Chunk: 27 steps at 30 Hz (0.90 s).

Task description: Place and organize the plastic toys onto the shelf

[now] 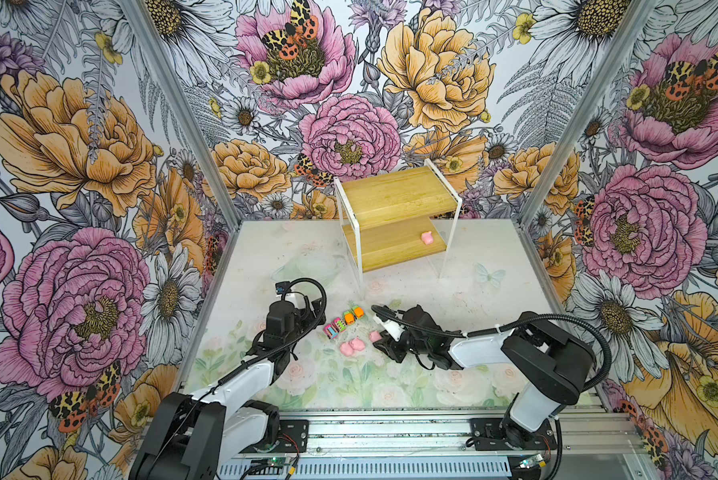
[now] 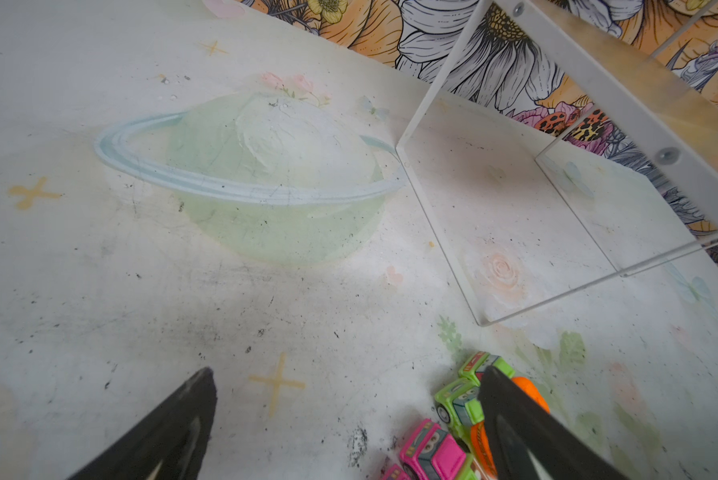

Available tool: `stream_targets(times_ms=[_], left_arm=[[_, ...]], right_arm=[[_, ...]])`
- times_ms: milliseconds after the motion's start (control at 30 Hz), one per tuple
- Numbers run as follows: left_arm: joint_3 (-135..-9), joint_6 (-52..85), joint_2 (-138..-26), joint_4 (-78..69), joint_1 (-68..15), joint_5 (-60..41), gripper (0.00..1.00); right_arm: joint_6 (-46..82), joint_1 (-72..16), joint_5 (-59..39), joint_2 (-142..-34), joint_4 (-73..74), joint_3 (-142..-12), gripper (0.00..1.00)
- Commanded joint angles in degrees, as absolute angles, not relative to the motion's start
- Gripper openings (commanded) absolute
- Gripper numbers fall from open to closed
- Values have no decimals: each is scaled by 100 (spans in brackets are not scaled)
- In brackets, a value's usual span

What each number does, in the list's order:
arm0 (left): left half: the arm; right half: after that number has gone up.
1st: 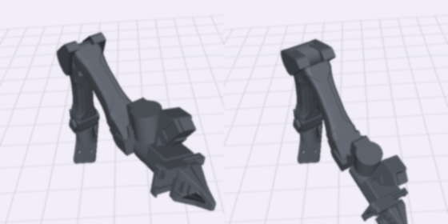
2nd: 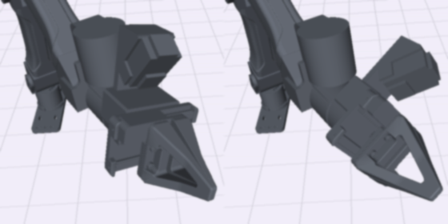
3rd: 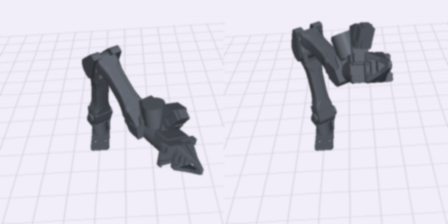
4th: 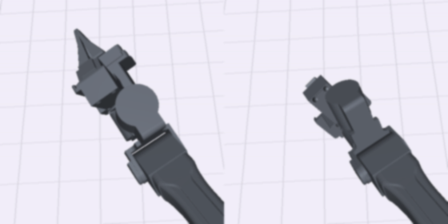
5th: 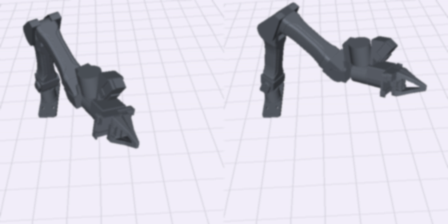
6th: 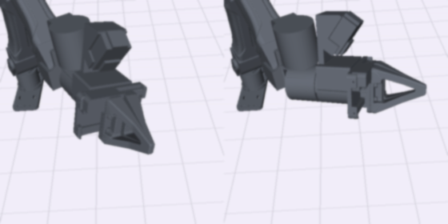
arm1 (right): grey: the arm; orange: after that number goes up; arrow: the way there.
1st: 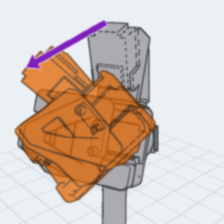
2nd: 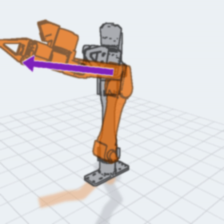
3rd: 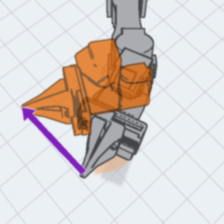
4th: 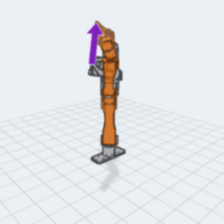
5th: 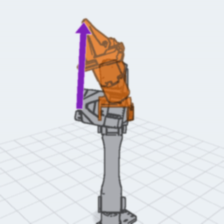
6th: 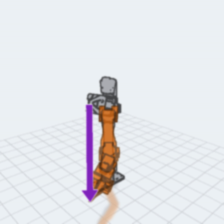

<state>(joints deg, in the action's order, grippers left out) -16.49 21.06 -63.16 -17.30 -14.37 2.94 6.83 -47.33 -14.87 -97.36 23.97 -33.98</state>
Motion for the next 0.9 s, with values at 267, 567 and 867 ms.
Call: stream_targets(times_ms=[267, 567, 867], left_arm=[[-1768, 2128, -6369, -1712, -1374, 211, 99], [-1780, 2133, -6381, -1701, -1380, 214, 99], [-1788, 2136, -6390, -1696, -1380, 220, 99]], right_arm=[[705, -4693, -1538, -10185, 3140, -3368, 42], [700, -4630, -1586, -10371, 3390, -3381, 41], [712, -4606, -1657, -10243, 3316, -3317, 21]])
